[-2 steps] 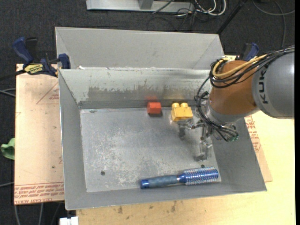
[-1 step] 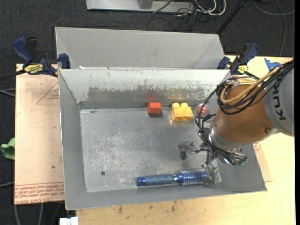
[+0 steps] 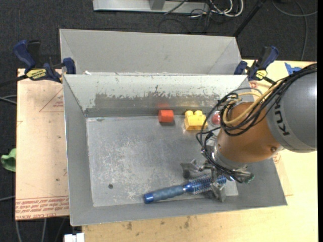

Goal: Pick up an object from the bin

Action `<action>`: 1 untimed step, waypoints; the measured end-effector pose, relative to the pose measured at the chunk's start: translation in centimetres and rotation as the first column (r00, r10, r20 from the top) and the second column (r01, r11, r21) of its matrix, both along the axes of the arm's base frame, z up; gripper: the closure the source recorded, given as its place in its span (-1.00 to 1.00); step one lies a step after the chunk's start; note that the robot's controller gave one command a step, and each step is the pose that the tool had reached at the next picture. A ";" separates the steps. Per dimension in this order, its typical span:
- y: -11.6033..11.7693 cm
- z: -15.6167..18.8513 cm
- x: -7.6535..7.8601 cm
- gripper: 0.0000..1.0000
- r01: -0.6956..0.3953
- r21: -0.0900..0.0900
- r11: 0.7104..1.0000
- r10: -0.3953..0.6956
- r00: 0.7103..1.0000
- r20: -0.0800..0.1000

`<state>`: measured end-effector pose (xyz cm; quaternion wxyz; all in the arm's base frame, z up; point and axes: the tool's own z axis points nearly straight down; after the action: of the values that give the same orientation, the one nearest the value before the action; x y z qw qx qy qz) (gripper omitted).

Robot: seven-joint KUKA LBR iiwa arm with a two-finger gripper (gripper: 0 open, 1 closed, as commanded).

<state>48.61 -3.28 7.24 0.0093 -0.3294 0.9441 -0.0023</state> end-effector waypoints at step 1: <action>-0.1 -0.2 -0.4 1.00 0.003 0.000 1.000 -0.003 1.000 -0.012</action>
Offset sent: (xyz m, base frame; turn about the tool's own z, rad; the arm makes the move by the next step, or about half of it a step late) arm 0.0000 0.0000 0.0000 0.0000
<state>48.24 -3.34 7.08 0.0036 -0.3279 0.9447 -0.0003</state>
